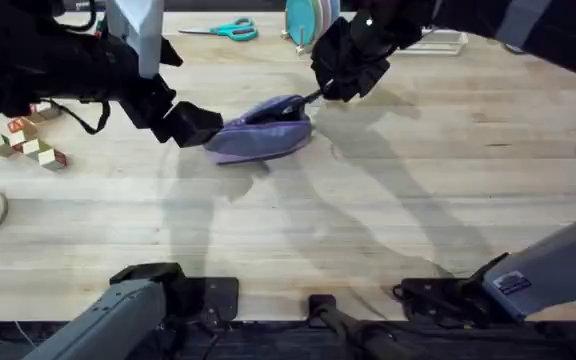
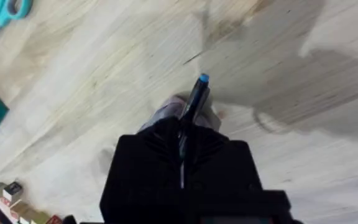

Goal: Unzip the bag, pick up the pens from the table one at a time and place them inside, then zip the bag closed.

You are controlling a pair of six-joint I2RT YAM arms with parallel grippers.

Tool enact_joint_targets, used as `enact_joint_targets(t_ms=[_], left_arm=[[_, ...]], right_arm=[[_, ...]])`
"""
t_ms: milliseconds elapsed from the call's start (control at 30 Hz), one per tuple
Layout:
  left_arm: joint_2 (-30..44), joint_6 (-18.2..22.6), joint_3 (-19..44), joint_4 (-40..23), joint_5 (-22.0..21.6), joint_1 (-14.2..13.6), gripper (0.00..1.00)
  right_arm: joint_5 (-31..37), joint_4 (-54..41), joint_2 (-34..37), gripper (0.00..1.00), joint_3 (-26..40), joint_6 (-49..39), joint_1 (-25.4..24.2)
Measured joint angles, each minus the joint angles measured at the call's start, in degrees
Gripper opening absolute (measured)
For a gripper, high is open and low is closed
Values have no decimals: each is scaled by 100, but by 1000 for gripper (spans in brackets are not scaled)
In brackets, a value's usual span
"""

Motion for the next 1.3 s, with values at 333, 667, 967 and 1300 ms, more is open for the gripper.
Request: enact_joint_targets(t_ms=[333,667,967,1300], left_arm=[[0,0,0,0,0,0,993],[0,0,0,0,0,0,994],[0,0,0,0,0,0,994],[0,0,0,0,0,0,994]], right_arm=[[136,23,237,32,0,172,1],[151,607,400,32,0,417,114],[98,753,584,32,0,618,399],[-79,1378,713,32,0,800,667]])
